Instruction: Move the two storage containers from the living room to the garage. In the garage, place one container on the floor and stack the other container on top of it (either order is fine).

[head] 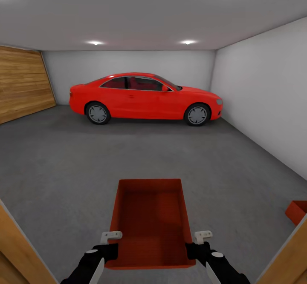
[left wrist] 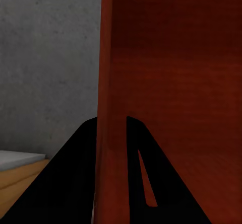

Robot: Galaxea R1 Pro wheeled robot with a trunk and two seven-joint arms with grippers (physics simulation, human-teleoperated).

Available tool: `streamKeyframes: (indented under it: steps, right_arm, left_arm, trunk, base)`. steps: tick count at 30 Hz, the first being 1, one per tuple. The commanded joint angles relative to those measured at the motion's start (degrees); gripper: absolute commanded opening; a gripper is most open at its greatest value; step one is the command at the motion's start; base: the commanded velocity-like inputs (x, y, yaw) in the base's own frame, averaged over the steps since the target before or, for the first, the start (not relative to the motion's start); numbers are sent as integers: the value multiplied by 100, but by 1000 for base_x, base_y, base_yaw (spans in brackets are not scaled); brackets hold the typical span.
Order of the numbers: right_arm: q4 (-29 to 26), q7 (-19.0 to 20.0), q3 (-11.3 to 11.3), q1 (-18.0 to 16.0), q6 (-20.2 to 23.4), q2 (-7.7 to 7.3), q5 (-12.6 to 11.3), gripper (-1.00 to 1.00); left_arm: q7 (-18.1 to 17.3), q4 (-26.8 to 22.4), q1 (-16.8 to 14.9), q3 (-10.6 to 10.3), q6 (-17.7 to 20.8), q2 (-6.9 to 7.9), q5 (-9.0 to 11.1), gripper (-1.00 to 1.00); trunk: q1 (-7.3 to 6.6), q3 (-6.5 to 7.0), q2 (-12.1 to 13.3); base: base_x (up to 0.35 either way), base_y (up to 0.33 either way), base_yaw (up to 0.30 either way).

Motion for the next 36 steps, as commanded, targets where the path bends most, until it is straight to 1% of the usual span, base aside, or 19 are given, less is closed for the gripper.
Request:
streamKeyframes:
  steps: [1,10,19,32,36]
  right_arm:
    - [-133,154,39,-5,-77,-2,-83,-100]
    - [-133,154,39,-5,-77,-1,-83,-100]
    - [-133,154,39,-5,-77,-1,-83,-100]
    - [-133,154,39,-5,-77,-2,-83,-100]
    - [-133,154,39,-5,-77,-3,-83,-100]
  left_arm:
    - [128,3,1,-5,46,7,-92,-100]
    - [128,3,0,-5,46,0,-92,-100]
    - [128,3,0,-6,46,5,-92,-100]
    - [128,3,1,-5,46,8,-92,-100]
    - [128,3,1,-6,46,2,-92,-100]
  trunk:
    - [1,-9,-7]
    - [1,-9,-7]
    - [1,-9,-7]
    - [1,-9,-7]
    - [1,-9,-7]
  base:
    - [138,0,0]
    - [267,0,0]
    - [84,0,0]
    - [310,0,0]
    - [152,0,0]
